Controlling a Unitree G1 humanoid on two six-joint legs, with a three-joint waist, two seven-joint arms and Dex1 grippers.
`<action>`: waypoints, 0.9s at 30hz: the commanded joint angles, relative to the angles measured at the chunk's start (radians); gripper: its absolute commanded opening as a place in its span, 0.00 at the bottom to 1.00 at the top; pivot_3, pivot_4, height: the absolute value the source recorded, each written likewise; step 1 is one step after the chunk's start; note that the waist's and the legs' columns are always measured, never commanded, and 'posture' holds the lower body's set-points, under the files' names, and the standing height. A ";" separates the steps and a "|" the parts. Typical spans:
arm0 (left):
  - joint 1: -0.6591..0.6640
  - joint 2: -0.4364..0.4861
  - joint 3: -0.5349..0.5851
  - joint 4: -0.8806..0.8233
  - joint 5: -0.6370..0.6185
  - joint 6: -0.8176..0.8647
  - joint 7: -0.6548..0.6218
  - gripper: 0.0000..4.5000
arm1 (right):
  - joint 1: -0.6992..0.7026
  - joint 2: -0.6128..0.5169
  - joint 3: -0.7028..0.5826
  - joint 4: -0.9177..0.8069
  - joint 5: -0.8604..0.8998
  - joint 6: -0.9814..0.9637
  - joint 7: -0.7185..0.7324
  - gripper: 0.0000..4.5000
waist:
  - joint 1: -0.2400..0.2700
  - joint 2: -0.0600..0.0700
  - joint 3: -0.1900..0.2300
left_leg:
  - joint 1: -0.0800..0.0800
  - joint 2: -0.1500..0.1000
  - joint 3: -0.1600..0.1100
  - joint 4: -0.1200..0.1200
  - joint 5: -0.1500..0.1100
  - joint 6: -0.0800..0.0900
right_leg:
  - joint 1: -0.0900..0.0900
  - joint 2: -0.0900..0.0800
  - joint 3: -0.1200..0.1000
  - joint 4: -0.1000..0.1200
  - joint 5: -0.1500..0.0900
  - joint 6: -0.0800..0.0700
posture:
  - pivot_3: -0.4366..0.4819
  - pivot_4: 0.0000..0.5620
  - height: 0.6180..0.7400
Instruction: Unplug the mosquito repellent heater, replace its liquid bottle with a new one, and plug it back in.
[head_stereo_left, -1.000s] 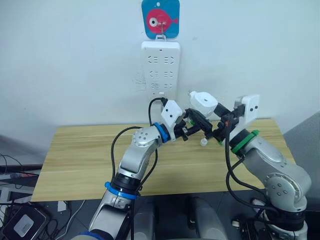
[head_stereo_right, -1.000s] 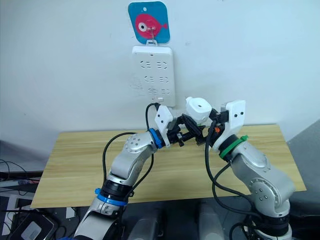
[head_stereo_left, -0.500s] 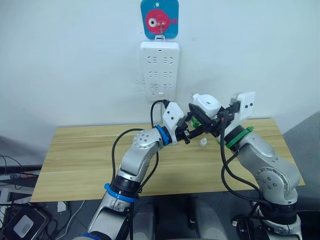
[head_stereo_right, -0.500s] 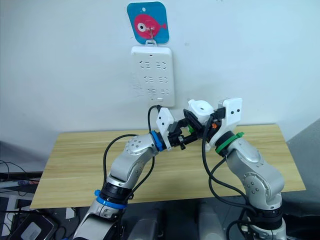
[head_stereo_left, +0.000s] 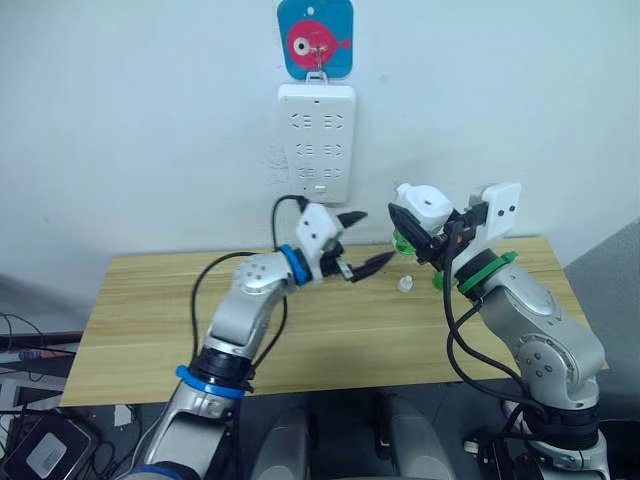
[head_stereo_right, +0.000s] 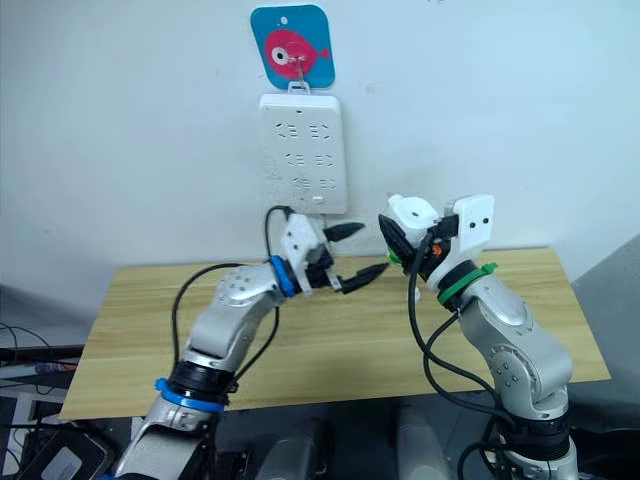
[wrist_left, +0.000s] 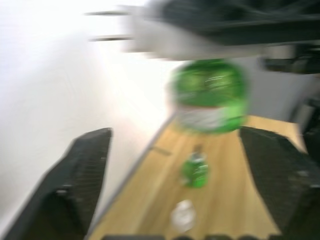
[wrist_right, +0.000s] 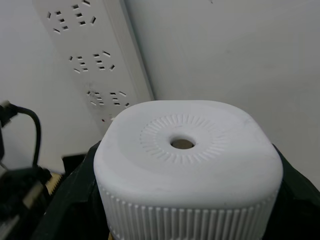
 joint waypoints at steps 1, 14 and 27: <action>0.022 0.035 0.068 -0.103 -0.057 -0.007 -0.006 1.00 | -0.012 -0.001 -0.017 -0.022 -0.007 -0.035 0.011 0.67 | 0.000 0.000 -0.001 | 0.000 0.000 0.000 0.000 0.000 0.000 | 0.000 0.000 0.000 0.000 0.000 0.000 | 0.38 0.35 1.00; -0.068 0.131 0.233 -0.066 -0.030 -0.052 0.148 1.00 | -0.059 -0.018 -0.005 -0.036 0.021 -0.005 0.042 0.67 | 0.010 0.000 -0.017 | 0.000 -0.001 0.000 -0.001 0.000 0.000 | 0.000 0.000 0.000 0.000 0.000 0.000 | 0.42 0.32 1.00; -0.228 0.091 0.154 0.268 -0.024 -0.153 -0.002 1.00 | -0.067 -0.015 -0.005 -0.056 0.032 0.024 0.044 0.67 | 0.008 0.000 -0.017 | 0.000 -0.001 -0.001 -0.001 0.000 0.000 | 0.000 0.000 -0.001 0.000 0.000 0.000 | 0.39 0.32 1.00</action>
